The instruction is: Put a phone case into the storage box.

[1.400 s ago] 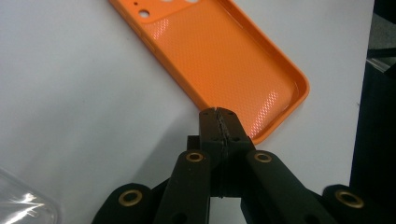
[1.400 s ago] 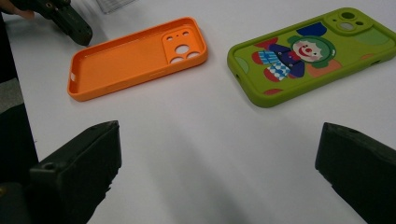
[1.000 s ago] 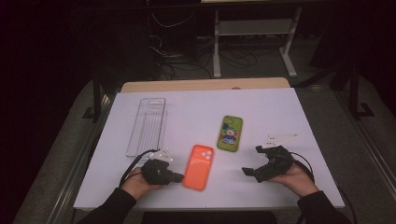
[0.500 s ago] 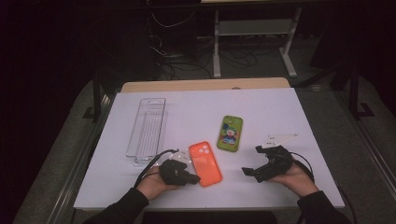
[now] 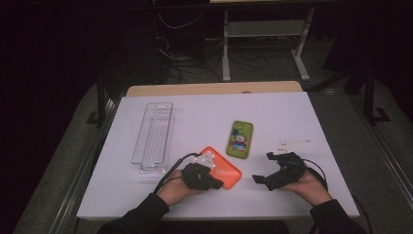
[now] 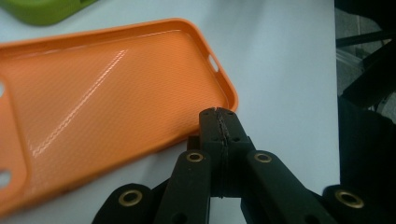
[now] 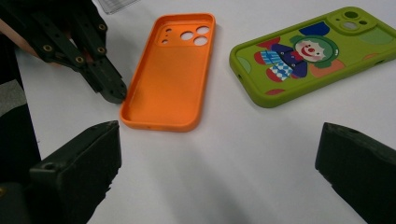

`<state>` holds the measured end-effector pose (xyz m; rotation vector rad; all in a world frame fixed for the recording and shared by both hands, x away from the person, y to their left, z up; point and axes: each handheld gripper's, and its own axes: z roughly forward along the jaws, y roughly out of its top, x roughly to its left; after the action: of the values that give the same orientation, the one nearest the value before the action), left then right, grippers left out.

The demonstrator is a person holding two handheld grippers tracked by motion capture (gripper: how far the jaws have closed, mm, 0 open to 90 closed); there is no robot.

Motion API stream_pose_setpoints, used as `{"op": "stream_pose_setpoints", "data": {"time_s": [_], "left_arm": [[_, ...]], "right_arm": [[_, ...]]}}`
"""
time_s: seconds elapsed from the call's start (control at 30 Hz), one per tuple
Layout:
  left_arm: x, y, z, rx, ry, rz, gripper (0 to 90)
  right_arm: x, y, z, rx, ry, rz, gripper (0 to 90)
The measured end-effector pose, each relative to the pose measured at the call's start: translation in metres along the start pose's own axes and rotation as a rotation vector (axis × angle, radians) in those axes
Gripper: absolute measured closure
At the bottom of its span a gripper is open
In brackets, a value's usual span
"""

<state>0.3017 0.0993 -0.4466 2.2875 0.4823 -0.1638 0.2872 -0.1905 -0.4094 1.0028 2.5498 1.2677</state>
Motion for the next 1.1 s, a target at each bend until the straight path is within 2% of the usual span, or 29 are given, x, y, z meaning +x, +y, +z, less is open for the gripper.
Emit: {"op": "stream_pose_setpoints", "data": {"time_s": [0.13, 0.2, 0.3, 0.33, 0.37, 0.4, 0.43, 0.5, 0.57, 0.6, 0.67, 0.77, 0.8, 0.97, 1.0, 1.1], "left_arm": [[-0.001, 0.004, 0.003, 0.007, 0.009, 0.020, 89.7], [-0.003, 0.005, -0.001, -0.015, 0.011, 0.020, 89.6], [0.000, 0.007, -0.015, -0.067, 0.013, 0.017, 84.0], [0.002, 0.007, -0.022, -0.066, 0.019, 0.039, 81.9], [0.003, 0.007, -0.027, -0.086, 0.025, 0.029, 79.5], [0.003, 0.007, -0.027, -0.086, 0.025, 0.029, 77.1], [0.006, 0.006, -0.040, -0.110, 0.031, 0.027, 74.4], [0.008, 0.003, -0.051, -0.139, 0.034, -0.009, 67.6], [0.008, 0.002, -0.056, -0.145, 0.043, -0.004, 64.3], [0.010, 0.000, -0.061, -0.150, 0.059, 0.005, 59.9], [0.012, -0.005, -0.073, -0.175, 0.086, -0.003, 49.9], [0.012, -0.010, -0.083, -0.186, 0.113, -0.016, 39.0], [0.011, -0.012, -0.085, -0.201, 0.116, -0.033, 34.9], [0.011, -0.020, -0.096, -0.218, 0.134, -0.042, 16.7], [0.010, -0.022, -0.097, -0.225, 0.126, -0.048, 13.3], [0.011, -0.025, -0.097, -0.209, 0.126, -0.024, 4.7]], "right_arm": [[0.000, 0.000, 0.000, 0.003, 0.000, 0.006, 0.0], [-0.001, 0.000, 0.000, -0.001, 0.001, 0.000, 0.0], [-0.001, 0.000, 0.000, 0.002, 0.004, -0.001, 0.0], [-0.001, 0.000, 0.000, 0.000, 0.001, 0.000, 0.0], [-0.001, 0.000, 0.000, -0.002, 0.000, -0.002, 0.0], [-0.001, 0.000, 0.000, -0.002, 0.000, -0.002, 0.0], [-0.001, 0.000, 0.000, -0.002, -0.001, 0.001, 0.0], [-0.001, 0.000, 0.000, 0.000, -0.001, 0.001, 0.0], [0.000, 0.000, 0.000, 0.003, 0.000, 0.007, 0.0], [0.000, 0.000, 0.000, 0.005, 0.000, 0.008, 0.0], [0.000, 0.000, 0.000, 0.007, -0.001, 0.007, 0.0], [-0.001, 0.000, 0.000, 0.006, -0.002, 0.002, 0.0], [-0.001, 0.000, 0.000, 0.006, -0.002, 0.003, 0.0], [-0.001, 0.000, 0.001, 0.004, -0.005, 0.000, 0.0], [-0.001, 0.000, 0.001, 0.005, -0.006, -0.002, 0.0], [-0.002, 0.000, 0.002, 0.012, -0.006, -0.001, 0.2]]}}
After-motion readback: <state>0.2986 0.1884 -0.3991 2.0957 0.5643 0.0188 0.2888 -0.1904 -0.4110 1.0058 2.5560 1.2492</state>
